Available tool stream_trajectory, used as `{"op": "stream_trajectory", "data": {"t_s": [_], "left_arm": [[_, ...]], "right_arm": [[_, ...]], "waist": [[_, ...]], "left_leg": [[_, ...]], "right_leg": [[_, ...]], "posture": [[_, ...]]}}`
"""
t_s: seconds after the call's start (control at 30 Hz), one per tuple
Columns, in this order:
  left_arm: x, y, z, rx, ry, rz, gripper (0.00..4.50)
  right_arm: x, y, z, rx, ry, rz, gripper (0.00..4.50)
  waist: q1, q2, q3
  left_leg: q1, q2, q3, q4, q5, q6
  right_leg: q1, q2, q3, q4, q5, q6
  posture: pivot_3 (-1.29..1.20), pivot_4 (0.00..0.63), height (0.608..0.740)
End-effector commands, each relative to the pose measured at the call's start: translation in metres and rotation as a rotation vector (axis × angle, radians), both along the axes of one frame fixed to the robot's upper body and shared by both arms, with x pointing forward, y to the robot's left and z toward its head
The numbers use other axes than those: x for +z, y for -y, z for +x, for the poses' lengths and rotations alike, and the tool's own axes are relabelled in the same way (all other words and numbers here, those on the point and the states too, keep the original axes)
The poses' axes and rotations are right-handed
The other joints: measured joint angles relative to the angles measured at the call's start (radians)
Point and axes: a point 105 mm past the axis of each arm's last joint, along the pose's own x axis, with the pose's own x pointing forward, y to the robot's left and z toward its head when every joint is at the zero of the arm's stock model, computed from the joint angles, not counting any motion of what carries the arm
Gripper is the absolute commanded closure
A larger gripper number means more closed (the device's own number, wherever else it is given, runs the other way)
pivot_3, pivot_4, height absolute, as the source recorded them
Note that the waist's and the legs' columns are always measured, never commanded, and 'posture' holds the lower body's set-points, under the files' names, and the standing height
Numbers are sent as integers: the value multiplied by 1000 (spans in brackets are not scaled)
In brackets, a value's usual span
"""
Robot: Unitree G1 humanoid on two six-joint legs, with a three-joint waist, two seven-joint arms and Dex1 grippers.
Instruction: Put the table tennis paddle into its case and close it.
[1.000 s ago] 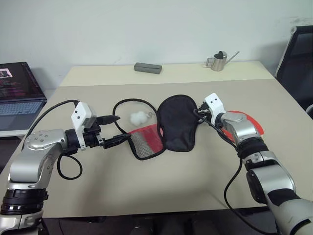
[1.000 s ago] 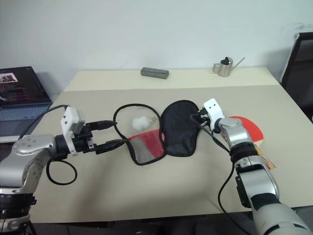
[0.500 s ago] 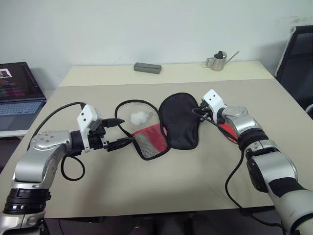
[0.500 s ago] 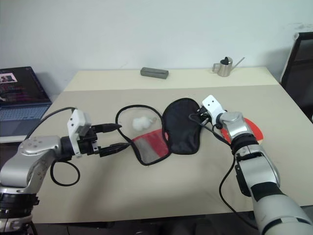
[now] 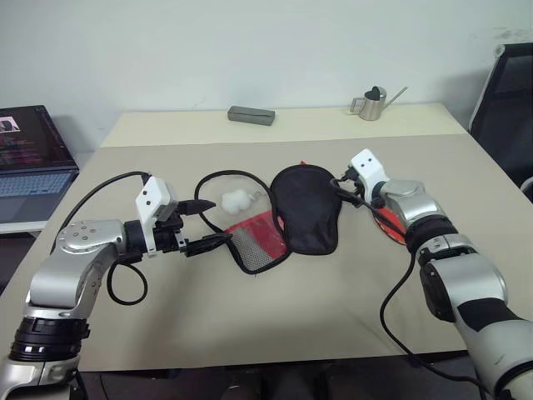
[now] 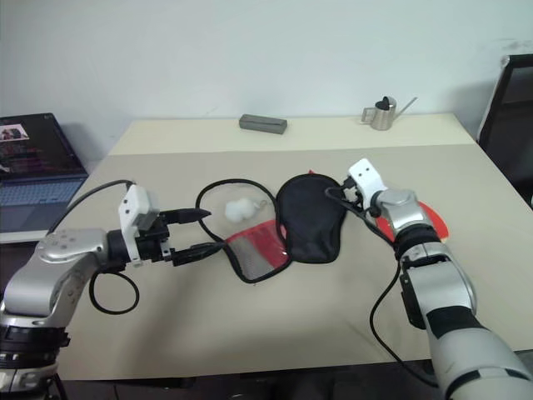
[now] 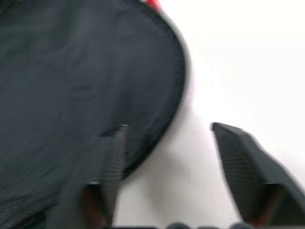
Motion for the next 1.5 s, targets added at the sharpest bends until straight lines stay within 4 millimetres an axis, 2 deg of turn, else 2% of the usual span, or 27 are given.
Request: {"op": "stream_trajectory", "data": {"t_s": [0.03,0.23,0.4,0.63,0.77,0.9,1.07,1.17,1.5], "left_arm": [[11,5,0,-24,51,-3,0],[9,11,-2,-46,49,-13,0],[12,21,-2,-85,72,-1,0],[18,38,-1,-146,91,-18,0],[20,46,0,-182,95,-21,0],[22,53,4,-218,97,-20,0],[22,55,7,-238,97,-12,0],[22,55,9,-242,97,-7,0],[20,52,10,-231,93,-5,0]], "right_arm": [[45,11,4,-6,83,94,769],[52,37,-14,38,39,114,769],[39,74,-55,40,-55,87,769],[10,113,-117,-66,-147,99,769],[-4,135,-140,-156,-178,109,769],[-28,155,-163,-242,-232,89,769],[-46,171,-178,-316,-264,83,769],[-53,175,-181,-342,-266,80,769],[-64,159,-172,-334,-255,158,769]], "waist": [[0,0,0],[1,0,0],[14,0,0],[27,0,0],[25,0,0],[28,0,0],[27,-1,0],[27,-1,0],[23,-3,-1]], "left_leg": [[0,0,0,0,0,0],[0,0,0,0,0,0],[-2,0,-1,0,0,0],[-2,0,-1,1,0,0],[0,0,1,1,0,1],[0,0,1,1,0,1],[1,0,2,2,0,1],[1,0,2,2,0,1],[2,4,3,2,-1,1]], "right_leg": [[0,0,0,0,0,0],[0,0,0,0,0,0],[0,0,-1,-1,0,0],[1,-1,-1,-1,0,0],[2,0,-1,0,0,1],[3,0,-2,0,0,1],[3,0,-1,0,1,1],[3,0,-1,0,1,1],[4,3,-1,-1,2,0]], "posture": [[0,150,740],[0,150,740],[0,150,740],[0,150,740],[0,150,740],[0,150,740],[0,150,740],[0,150,740],[0,150,740]]}}
